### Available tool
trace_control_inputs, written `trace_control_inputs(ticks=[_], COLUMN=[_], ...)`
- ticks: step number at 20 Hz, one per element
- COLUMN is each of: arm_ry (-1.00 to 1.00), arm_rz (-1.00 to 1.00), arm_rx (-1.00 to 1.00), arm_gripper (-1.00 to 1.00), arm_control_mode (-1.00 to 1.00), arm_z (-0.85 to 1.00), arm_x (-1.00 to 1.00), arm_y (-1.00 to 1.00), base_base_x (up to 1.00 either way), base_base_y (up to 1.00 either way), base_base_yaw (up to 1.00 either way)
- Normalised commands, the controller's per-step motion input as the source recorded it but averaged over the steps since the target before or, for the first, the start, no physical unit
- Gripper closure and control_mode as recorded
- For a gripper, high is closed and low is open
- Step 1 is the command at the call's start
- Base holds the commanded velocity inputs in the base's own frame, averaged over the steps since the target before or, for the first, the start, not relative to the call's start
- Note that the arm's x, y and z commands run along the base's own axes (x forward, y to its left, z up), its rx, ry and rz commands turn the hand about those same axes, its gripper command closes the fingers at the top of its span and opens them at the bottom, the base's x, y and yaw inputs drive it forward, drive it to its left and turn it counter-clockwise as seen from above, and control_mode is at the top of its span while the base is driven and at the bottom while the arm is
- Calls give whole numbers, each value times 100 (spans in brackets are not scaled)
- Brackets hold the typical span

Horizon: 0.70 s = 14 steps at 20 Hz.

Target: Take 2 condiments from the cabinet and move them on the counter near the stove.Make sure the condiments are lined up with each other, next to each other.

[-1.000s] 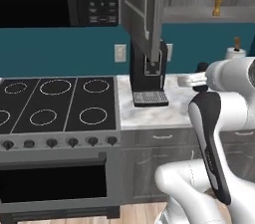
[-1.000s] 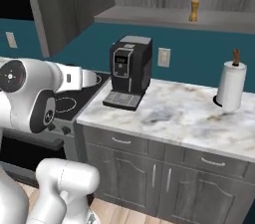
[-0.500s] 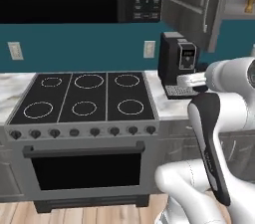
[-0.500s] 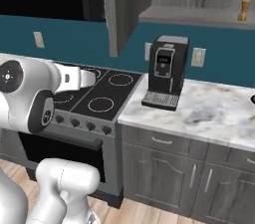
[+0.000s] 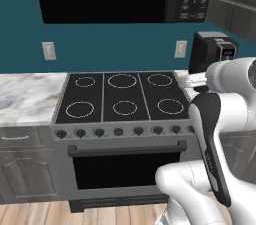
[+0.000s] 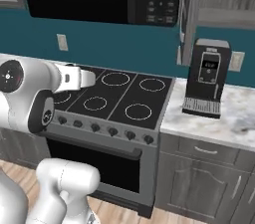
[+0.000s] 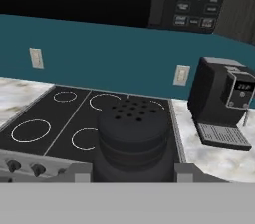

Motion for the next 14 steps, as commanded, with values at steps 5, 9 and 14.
trace_control_inputs(ticks=[5, 9, 14], arm_ry=[0, 0, 0], arm_rz=[0, 0, 0], arm_rx=[0, 0, 0], arm_gripper=[100, 100, 100], arm_control_mode=[100, 100, 100], arm_z=[0, 0, 0], arm_x=[0, 0, 0], arm_y=[0, 0, 0], base_base_x=[0, 0, 0], base_base_y=[100, 100, 100], base_base_yaw=[-3, -11, -11])
